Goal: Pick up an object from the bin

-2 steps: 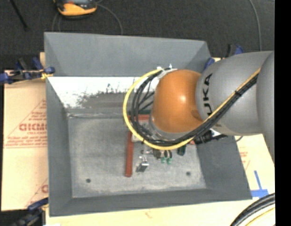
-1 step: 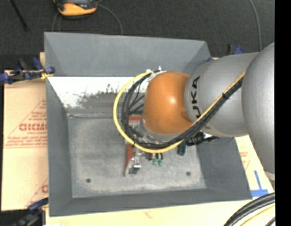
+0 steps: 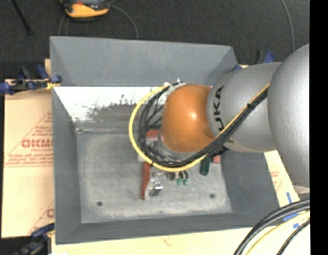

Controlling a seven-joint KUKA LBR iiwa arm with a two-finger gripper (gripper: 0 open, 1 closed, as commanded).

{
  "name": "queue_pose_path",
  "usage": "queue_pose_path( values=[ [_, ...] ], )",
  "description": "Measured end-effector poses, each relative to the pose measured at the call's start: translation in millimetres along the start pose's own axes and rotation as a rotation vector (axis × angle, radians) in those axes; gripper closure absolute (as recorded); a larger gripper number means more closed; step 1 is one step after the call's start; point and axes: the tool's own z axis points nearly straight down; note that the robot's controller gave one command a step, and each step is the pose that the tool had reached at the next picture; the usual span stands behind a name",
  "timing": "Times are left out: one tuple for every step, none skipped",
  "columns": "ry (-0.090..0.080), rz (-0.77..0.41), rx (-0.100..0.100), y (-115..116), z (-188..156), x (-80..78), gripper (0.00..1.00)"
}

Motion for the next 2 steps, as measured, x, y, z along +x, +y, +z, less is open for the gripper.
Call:
queue_pose_path(
  values=[
    [0.001, -0.22, 0.0, -43.1, 51.5, -37.4, 0.0],
    [0.02, -0.218, -0.003, -42.9, 48.1, -35.2, 1.0]
  ],
)
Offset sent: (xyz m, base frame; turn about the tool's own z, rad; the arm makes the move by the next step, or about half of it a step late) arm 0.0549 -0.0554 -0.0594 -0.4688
